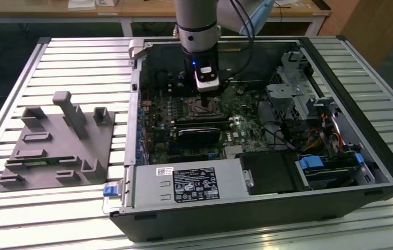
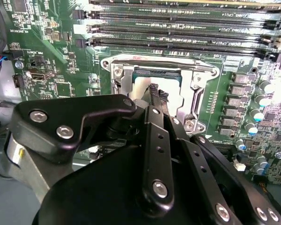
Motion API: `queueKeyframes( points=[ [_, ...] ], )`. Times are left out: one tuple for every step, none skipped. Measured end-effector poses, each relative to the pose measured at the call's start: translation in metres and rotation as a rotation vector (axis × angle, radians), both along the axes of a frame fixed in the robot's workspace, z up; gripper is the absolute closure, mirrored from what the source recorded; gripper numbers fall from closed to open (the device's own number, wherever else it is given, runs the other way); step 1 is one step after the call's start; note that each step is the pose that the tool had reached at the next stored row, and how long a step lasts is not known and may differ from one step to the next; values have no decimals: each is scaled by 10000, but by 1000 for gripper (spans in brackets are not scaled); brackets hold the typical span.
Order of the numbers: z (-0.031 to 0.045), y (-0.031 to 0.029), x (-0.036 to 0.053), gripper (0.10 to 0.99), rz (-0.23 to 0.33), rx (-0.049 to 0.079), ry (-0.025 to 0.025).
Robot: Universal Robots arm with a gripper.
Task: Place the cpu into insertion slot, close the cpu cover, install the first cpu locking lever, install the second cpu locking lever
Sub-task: 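Install the first cpu locking lever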
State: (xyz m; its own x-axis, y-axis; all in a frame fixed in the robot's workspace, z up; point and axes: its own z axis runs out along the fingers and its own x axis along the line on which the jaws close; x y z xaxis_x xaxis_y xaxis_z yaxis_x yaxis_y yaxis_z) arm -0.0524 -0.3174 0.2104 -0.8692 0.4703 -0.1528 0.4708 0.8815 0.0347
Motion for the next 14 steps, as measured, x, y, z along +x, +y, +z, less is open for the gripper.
queueKeyframes(
  points=[
    [12, 0, 0, 980, 0, 0, -1],
    [30, 1, 1, 980, 0, 1, -1],
    [54, 1, 0, 980, 0, 2, -1],
    [76, 1, 1, 980, 0, 2, -2],
    [101, 1, 1, 980, 0, 2, -1],
    [124, 1, 1, 980, 0, 3, -2],
    [146, 1, 1, 980, 0, 2, -1],
    [164, 1, 1, 980, 0, 2, -1],
    [179, 1, 1, 980, 0, 1, -1],
    [191, 1, 0, 980, 0, 1, -1],
    [196, 1, 1, 980, 0, 2, -2],
    [196, 1, 1, 980, 0, 4, -3],
    [196, 1, 1, 980, 1, 5, -3],
    [196, 1, 1, 980, 0, 5, -3]
  ],
)
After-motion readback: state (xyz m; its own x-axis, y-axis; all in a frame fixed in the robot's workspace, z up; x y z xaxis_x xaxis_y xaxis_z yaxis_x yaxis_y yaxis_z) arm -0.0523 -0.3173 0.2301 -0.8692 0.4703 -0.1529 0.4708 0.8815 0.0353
